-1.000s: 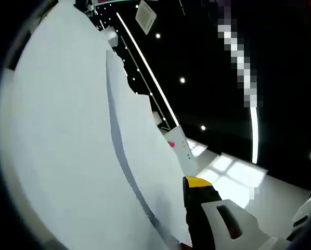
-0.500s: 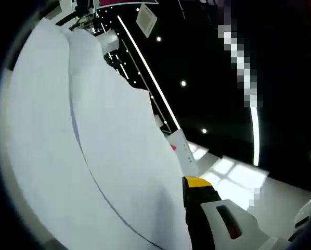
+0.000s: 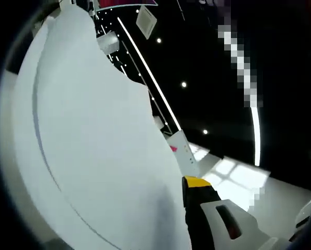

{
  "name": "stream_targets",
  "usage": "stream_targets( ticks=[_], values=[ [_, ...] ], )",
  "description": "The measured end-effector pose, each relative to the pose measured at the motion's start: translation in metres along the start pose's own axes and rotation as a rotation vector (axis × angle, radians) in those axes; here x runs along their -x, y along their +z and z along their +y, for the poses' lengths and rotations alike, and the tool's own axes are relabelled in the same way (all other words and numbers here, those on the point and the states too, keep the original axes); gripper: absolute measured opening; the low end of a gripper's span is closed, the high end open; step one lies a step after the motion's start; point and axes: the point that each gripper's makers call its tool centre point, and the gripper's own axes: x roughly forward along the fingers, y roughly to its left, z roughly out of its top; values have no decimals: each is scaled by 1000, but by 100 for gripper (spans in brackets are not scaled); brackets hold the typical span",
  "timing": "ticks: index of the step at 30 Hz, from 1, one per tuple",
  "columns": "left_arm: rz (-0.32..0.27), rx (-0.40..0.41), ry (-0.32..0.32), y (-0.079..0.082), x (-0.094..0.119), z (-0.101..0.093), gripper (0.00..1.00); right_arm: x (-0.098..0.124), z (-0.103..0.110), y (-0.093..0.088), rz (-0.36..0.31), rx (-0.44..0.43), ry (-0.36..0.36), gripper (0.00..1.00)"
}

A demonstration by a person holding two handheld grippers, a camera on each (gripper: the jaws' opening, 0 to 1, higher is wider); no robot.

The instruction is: Organize the stack of printing papers by aligning and flattening the scattered papers on the table

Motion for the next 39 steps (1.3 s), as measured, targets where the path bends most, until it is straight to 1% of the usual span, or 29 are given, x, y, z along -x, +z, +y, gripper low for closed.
stream_targets(
  ticks=[4,14,26,33,34,35,39],
  values=[
    [-4,-2,7,1,0,1,27,-1,-1,-2,3,-15,-2,0],
    [-14,-11,15,2,0,3,25,0,-3,-4,-12,-7,-11,0],
    [-8,-28,26,1,-1,5,23,2,3,-6,-24,-6,-4,0],
    [-13,-23,24,2,-1,4,23,2,3,-12,-23,-3,-8,0],
    [-13,-23,24,2,-1,4,23,3,4,-11,-32,1,-5,0],
    [-12,-22,22,2,-1,4,23,4,5,-8,-57,14,3,0],
    [-13,-18,22,2,-1,4,23,5,3,-7,-67,15,0,0]
  ],
)
